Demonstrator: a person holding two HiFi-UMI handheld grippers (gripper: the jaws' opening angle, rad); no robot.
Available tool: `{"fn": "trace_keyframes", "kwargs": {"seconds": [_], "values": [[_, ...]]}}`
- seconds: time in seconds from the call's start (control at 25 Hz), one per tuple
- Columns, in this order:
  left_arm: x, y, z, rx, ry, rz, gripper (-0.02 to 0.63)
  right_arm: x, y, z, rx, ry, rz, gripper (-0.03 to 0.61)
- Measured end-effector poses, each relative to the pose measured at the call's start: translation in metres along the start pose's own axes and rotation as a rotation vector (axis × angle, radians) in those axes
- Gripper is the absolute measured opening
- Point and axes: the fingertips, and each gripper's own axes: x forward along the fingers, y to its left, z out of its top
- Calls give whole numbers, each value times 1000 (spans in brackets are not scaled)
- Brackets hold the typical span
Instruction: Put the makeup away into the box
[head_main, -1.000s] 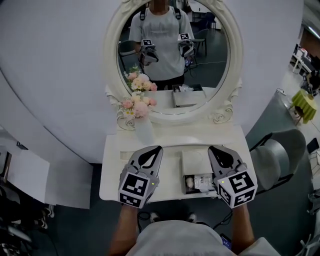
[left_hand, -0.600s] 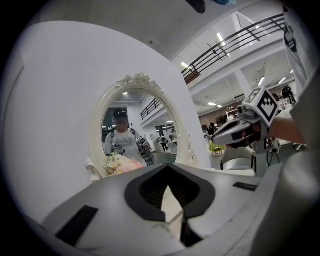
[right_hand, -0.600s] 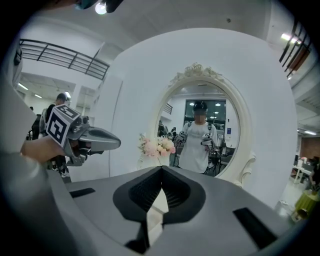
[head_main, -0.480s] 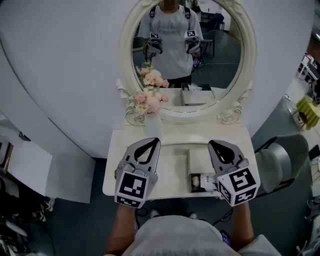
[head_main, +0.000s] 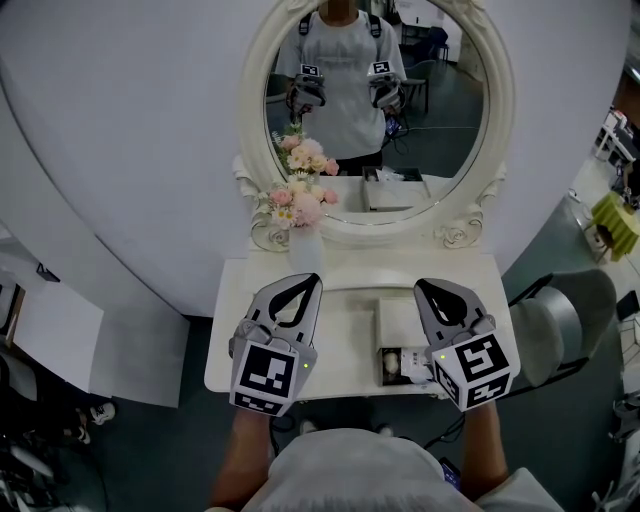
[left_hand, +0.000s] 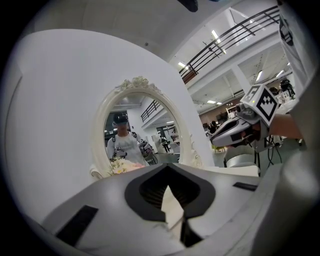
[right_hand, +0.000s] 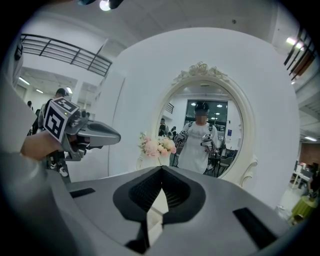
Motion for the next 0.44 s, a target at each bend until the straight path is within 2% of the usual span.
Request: {"fn": "trace_keyframes", "kwargs": {"seconds": [0.44], "values": [[-2, -8, 3, 6, -2, -9, 3, -4, 1, -1, -8, 2, 5, 0]]}}
